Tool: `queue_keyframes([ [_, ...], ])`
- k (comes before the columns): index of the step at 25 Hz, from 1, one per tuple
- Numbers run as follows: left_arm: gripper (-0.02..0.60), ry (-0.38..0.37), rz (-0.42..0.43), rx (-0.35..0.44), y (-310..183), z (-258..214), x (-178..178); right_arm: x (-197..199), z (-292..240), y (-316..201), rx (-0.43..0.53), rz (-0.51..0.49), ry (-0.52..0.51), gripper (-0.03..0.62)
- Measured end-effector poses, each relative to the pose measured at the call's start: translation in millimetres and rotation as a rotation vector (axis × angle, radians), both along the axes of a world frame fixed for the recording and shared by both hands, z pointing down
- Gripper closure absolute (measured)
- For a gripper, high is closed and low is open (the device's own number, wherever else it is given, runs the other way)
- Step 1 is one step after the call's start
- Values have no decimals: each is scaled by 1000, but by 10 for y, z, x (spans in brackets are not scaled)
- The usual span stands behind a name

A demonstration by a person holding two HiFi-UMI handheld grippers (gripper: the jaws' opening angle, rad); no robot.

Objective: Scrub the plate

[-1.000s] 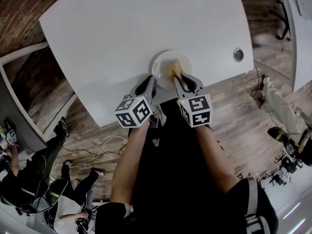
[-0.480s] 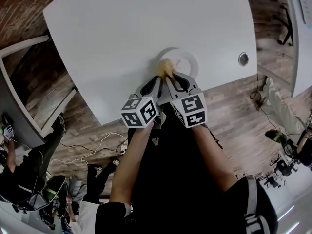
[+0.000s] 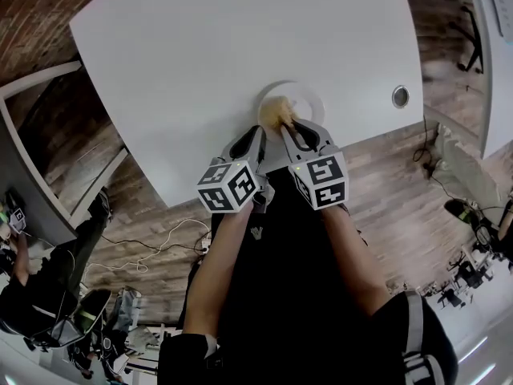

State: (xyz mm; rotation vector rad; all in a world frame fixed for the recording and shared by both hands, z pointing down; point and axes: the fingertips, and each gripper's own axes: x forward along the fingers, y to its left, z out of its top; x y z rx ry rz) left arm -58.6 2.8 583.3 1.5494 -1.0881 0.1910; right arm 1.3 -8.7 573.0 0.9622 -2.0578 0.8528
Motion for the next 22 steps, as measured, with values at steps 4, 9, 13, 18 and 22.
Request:
queue_keyframes([
  [4, 557, -11, -5, 1, 0, -2, -5, 222, 14, -5, 1, 39, 23, 549],
  [9, 555, -13, -5, 0, 0, -2, -6, 522, -15, -73, 20, 82, 57, 549],
  [13, 555, -17, -4, 0, -1, -3, -16, 668, -57, -150, 41, 108, 81, 549],
  [18, 557, -23, -1, -2, -14, -8, 1, 793, -79, -246, 56, 132, 97, 549],
  [22, 558, -27, 2, -3, -19, -3, 12, 783, -61, -292, 54, 130, 108, 549],
])
